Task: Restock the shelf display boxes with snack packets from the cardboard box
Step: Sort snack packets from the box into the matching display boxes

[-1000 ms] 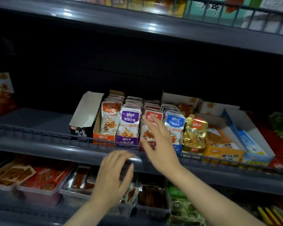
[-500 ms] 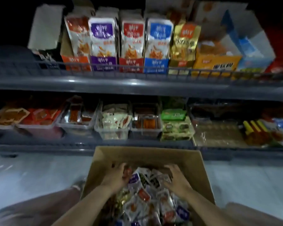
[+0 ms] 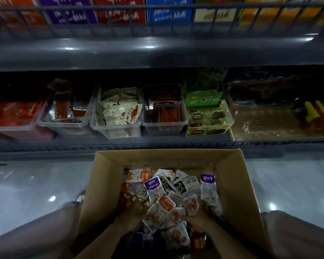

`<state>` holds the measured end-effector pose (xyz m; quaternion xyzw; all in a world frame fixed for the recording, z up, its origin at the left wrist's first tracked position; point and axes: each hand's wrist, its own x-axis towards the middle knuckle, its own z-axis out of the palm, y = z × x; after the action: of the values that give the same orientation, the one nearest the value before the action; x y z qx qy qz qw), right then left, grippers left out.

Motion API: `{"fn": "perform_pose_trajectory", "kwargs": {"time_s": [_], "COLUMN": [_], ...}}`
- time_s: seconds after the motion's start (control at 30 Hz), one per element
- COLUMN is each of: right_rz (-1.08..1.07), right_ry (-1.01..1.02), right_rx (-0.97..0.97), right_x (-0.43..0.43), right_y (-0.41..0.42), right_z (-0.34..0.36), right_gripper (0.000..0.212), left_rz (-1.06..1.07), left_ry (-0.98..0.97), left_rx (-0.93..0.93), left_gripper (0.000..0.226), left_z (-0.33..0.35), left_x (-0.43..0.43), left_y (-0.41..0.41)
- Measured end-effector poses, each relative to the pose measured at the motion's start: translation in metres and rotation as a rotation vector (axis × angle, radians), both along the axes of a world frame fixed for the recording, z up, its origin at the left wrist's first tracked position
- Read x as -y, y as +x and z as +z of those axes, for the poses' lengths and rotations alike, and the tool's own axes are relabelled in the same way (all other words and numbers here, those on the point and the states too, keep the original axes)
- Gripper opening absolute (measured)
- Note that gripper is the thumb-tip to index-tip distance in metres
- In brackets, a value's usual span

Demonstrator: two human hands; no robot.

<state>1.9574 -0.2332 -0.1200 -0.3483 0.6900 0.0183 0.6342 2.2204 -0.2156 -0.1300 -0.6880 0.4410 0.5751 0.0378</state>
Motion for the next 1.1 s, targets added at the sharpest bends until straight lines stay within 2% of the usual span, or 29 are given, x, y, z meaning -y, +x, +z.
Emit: {"fn": "perform_pose_trajectory", "kwargs": {"time_s": [0.03, 0.1, 0.17, 0.2, 0.23, 0.3, 0.33, 0.37, 0.4, 0.53, 0.63, 0.73, 0.8, 0.87, 0.93, 1.03, 1.1], "right_rz": [-0.019, -0.033, -0.028, -0.045, -0.09, -0.186, -0.208, -0.248, -0.298, -0.404, -0.31, -0.315, -0.319, -0.309, -0.291, -0.244, -0.177], "right_ry": [0.026, 0.035, 0.02, -0.002, -0.037, -0.14, -0.15, -0.153, -0.141, -0.153, -0.322, -0.329, -0.348, -0.35, -0.335, -0.325, -0.335], "right_rx": [-0.021, -0.072, -0.168, -0.2, -0.181, -0.081, -0.056, -0.052, -0.03, 0.092, 0.098, 0.016, 0.042, 0.094, 0.132, 0.215, 0.247], "right_x": [-0.005, -0.015, -0.029, -0.033, -0.037, -0.038, -0.035, -0.031, -0.025, -0.003, 0.001, 0.0, 0.006, 0.016, 0.026, 0.04, 0.049], "right_y": [0.003, 0.012, 0.02, 0.025, 0.027, 0.034, 0.038, 0.04, 0.044, 0.057, 0.06, 0.058, 0.055, 0.049, 0.044, 0.038, 0.035], "right_z": [-0.009, -0.025, -0.034, -0.032, -0.04, -0.048, -0.049, -0.054, -0.052, -0.03, -0.037, -0.039, -0.027, -0.012, 0.011, 0.046, 0.076], "right_gripper": [0.103, 0.132, 0.135, 0.124, 0.101, 0.033, 0.016, 0.03, 0.035, 0.002, 0.015, 0.013, 0.016, 0.022, 0.008, 0.017, 0.013], "left_rz": [0.028, 0.055, 0.075, 0.084, 0.104, 0.133, 0.136, 0.137, 0.144, 0.232, 0.332, 0.463, 0.607, 0.679, 0.625, 0.489, 0.418], "left_ry": [0.054, 0.136, 0.18, 0.205, 0.208, 0.216, 0.212, 0.208, 0.189, 0.154, 0.104, 0.015, -0.062, -0.1, -0.096, -0.123, -0.153], "left_rx": [-0.028, -0.084, -0.145, -0.17, -0.197, -0.232, -0.227, -0.206, -0.191, -0.144, -0.174, -0.195, -0.171, -0.175, -0.232, -0.333, -0.379], "left_gripper": [0.064, 0.058, 0.054, 0.054, 0.055, 0.055, 0.055, 0.053, 0.049, 0.026, 0.031, 0.017, 0.027, 0.053, 0.062, 0.032, 0.032], "left_z": [-0.005, -0.01, -0.016, -0.016, -0.022, -0.031, -0.037, -0.039, -0.046, -0.105, -0.055, -0.03, -0.014, 0.005, 0.029, 0.059, 0.081], "left_x": [0.001, 0.0, 0.0, -0.001, -0.004, -0.006, -0.009, -0.011, -0.013, -0.02, -0.007, -0.002, 0.001, 0.008, 0.015, 0.029, 0.041], "left_y": [-0.004, -0.013, -0.022, -0.026, -0.028, -0.032, -0.031, -0.032, -0.031, -0.022, -0.046, -0.057, -0.055, -0.051, -0.05, -0.048, -0.045]}}
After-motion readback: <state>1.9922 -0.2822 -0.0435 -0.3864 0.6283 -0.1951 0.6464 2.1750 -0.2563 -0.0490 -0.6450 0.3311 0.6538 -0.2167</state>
